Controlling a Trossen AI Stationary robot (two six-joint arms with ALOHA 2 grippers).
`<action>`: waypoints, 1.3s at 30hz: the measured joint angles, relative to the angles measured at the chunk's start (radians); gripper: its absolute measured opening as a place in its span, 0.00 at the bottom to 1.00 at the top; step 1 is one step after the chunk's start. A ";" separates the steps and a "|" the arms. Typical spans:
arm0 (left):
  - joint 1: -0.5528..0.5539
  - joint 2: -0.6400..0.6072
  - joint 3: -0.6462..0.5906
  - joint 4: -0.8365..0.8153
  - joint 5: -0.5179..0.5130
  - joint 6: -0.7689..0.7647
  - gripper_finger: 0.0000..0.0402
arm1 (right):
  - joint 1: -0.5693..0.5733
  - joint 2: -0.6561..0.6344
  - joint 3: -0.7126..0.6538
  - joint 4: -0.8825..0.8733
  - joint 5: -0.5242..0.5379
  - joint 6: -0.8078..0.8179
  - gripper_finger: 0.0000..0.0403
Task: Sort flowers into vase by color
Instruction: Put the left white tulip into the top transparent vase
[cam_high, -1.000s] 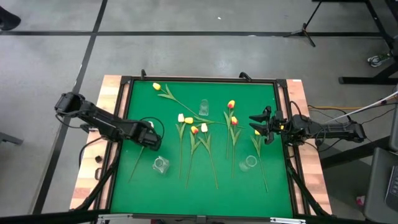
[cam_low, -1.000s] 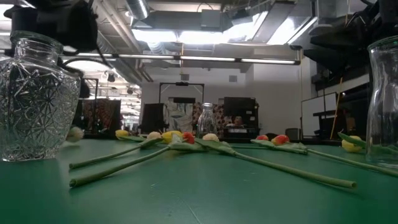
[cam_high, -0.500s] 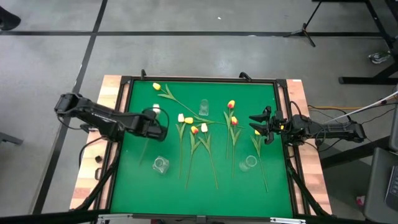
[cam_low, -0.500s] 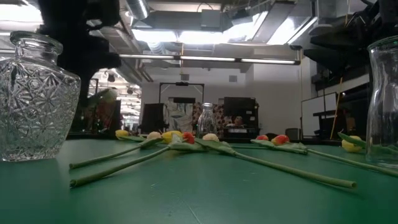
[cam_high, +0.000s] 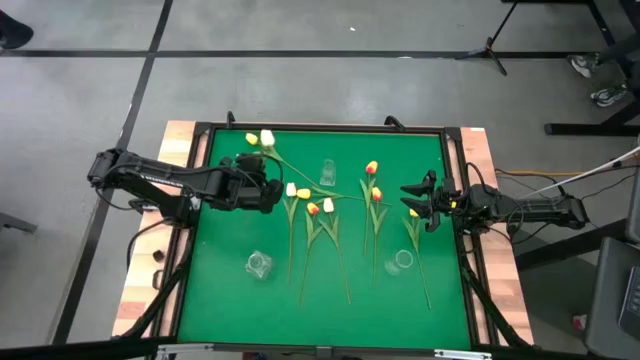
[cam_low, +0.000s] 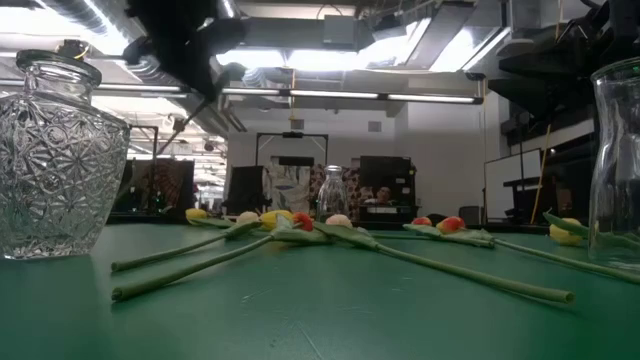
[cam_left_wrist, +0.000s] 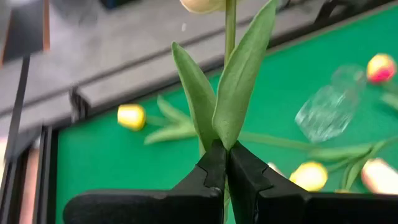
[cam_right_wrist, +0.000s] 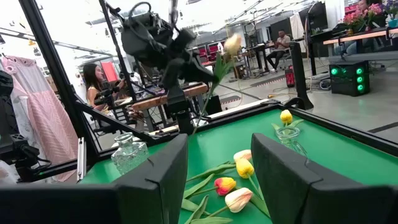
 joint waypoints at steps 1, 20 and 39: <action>0.000 0.000 0.007 0.032 -0.026 0.033 0.00 | 0.000 0.000 0.000 0.000 0.000 -0.003 0.44; 0.130 0.000 0.014 1.060 0.182 0.915 0.00 | 0.000 0.000 0.000 0.001 0.000 -0.012 0.44; 0.358 0.001 -0.241 1.734 0.591 1.037 0.00 | 0.000 0.000 0.000 0.002 0.034 -0.012 0.44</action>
